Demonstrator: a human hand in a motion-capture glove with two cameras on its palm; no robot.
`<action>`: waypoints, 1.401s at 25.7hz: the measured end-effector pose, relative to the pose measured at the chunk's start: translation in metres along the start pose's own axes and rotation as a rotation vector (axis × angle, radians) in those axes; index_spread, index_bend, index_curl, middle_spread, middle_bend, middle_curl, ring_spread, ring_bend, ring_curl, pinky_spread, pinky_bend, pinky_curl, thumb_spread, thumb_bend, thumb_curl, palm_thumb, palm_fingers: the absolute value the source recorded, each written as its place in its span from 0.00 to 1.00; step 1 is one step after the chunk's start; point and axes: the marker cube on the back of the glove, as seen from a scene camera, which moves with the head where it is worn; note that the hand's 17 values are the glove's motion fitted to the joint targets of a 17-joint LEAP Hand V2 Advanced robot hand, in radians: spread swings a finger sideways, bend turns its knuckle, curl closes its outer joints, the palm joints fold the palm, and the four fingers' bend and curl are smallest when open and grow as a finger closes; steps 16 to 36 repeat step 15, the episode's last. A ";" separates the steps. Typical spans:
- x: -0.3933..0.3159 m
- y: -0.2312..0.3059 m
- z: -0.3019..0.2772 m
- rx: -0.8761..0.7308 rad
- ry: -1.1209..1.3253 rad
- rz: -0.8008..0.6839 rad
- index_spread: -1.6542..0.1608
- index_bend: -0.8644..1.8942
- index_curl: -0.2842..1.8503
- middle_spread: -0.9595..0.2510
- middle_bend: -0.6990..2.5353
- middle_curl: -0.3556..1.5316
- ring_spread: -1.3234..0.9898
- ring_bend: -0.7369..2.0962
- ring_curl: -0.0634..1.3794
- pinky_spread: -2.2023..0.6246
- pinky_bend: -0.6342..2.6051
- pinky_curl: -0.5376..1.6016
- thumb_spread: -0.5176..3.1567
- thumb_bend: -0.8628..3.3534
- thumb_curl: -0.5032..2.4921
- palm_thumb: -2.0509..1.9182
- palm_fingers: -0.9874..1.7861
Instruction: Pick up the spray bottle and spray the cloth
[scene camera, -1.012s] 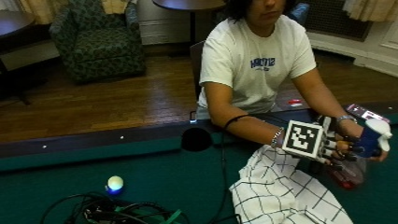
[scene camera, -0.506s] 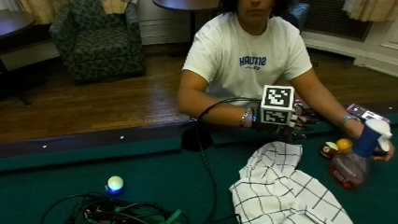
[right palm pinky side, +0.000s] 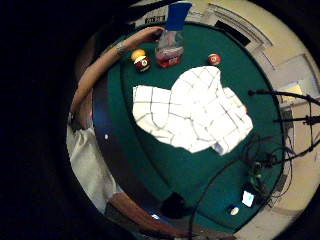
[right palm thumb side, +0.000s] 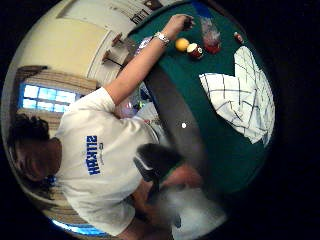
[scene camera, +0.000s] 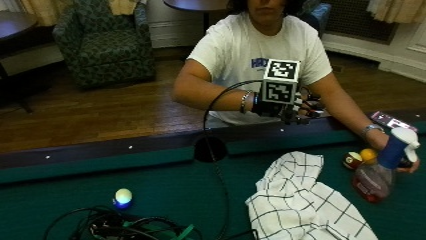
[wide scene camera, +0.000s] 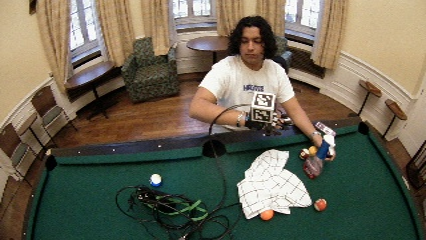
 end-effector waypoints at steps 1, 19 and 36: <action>-0.001 0.003 -0.004 -0.001 0.012 0.002 0.66 0.36 0.25 0.65 0.27 0.37 0.50 0.38 0.26 0.86 0.31 0.42 0.37 0.20 0.29 0.60 0.44; -0.018 0.013 -0.011 -0.014 0.070 -0.022 0.66 0.36 0.24 0.66 0.27 0.36 0.50 0.38 0.26 0.86 0.31 0.42 0.37 0.20 0.29 0.60 0.43; -0.018 0.013 -0.011 -0.014 0.070 -0.022 0.66 0.36 0.24 0.66 0.27 0.36 0.50 0.38 0.26 0.86 0.31 0.42 0.37 0.20 0.29 0.60 0.43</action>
